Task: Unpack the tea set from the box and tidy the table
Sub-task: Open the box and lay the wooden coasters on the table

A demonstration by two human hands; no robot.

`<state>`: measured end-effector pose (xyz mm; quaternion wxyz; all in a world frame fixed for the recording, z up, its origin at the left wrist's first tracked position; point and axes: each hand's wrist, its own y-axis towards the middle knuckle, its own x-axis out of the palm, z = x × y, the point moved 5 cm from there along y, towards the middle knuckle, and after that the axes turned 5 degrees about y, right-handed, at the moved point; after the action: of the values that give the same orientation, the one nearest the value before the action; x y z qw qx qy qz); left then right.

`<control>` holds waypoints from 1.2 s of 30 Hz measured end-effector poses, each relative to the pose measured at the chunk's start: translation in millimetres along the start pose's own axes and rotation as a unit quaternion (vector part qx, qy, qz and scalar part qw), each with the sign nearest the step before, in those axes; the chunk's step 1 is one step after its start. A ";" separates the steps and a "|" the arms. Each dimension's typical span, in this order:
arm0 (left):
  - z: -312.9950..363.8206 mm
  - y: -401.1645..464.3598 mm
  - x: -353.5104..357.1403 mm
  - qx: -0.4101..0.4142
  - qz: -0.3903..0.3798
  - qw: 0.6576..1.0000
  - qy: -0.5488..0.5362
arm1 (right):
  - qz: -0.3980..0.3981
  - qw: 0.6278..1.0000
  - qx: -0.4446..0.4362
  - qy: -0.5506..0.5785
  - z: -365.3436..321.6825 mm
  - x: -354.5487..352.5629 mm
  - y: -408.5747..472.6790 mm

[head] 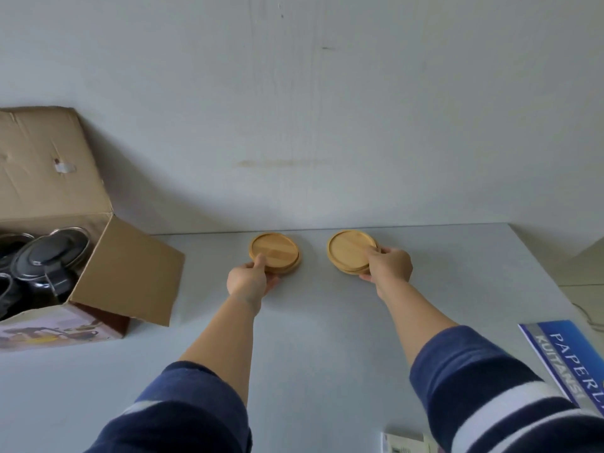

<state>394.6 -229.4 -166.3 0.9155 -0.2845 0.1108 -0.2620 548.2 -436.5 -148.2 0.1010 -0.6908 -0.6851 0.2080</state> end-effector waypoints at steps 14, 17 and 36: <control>17.5 11.1 21.4 0.046 0.074 0.959 0.271 | 0.018 0.992 -0.041 -0.118 -8.6 13.9 19.1; 17.3 5.9 21.2 0.057 0.065 0.944 0.319 | -0.040 0.963 -0.091 -0.250 -8.7 20.6 9.0; 29.4 15.5 40.8 0.143 0.110 0.847 0.499 | -0.035 0.909 -0.170 -0.380 -7.4 49.4 17.8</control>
<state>445.6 -227.0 -153.6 0.7901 0.0330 0.5448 -0.2789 566.2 -387.3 -156.5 -0.2788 -0.5419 -0.7202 0.3316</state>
